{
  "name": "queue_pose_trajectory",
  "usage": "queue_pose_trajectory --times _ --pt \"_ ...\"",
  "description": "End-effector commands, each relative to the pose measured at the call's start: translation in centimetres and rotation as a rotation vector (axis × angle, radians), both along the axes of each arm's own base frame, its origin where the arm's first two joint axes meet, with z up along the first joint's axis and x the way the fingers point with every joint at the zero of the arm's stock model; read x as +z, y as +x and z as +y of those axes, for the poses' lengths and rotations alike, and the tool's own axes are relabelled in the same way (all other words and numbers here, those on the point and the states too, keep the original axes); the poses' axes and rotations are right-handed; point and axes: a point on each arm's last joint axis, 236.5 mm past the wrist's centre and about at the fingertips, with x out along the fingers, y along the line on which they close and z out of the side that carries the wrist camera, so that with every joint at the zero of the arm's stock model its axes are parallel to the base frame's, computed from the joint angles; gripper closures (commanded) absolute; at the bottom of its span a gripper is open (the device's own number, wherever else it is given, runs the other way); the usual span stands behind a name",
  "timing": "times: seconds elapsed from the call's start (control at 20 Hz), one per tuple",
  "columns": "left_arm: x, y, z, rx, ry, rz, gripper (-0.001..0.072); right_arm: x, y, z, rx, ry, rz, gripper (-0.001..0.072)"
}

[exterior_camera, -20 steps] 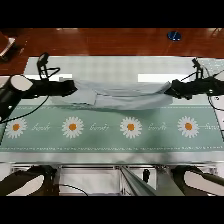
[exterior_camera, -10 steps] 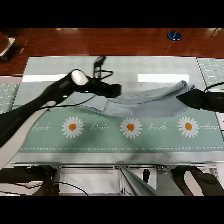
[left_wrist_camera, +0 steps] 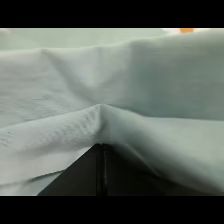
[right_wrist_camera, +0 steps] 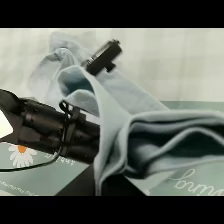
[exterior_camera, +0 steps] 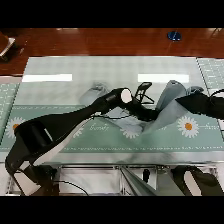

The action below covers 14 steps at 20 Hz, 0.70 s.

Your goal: Fold the shirts.

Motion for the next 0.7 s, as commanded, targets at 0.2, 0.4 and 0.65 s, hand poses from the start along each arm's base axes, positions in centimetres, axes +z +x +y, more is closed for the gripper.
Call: queue_pose_trajectory --times 0.2,0.4,0.65 --pt "5.6 11.9 11.7 0.243 -0.007 -0.018 0.0688 0.6 0.0 2.4 0.065 0.045 -0.014 0.0692" --pt "13.5 15.1 23.9 0.458 0.005 -0.253 0.0689 -0.5 2.5 8.7 0.178 0.109 -0.008 0.0692" --pt "19.2 7.2 31.5 0.573 -0.048 -0.407 0.0689 -3.5 8.7 18.8 0.335 0.098 0.054 0.0692"
